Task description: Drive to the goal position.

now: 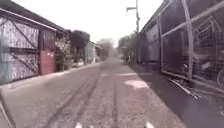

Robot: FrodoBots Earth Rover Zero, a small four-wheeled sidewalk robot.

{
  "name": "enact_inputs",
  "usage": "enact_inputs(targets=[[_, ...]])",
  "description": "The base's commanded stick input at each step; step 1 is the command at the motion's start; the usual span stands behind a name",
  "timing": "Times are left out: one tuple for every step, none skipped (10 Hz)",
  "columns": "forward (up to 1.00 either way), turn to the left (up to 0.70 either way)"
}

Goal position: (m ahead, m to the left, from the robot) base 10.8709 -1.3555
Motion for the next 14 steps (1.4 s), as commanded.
enact_inputs(targets=[[0.70, 0.01], [0.70, 0.01], [0.70, 0.01], [0.70, 0.01], [0.70, 0.01], [0.70, 0.01], [0.70, 0.01], [0.70, 0.01], [0.70, 0.01], [0.70, 0.01], [0.70, 0.01], [0.70, 0.01], [0.70, 0.01], [0.70, 0.01]])
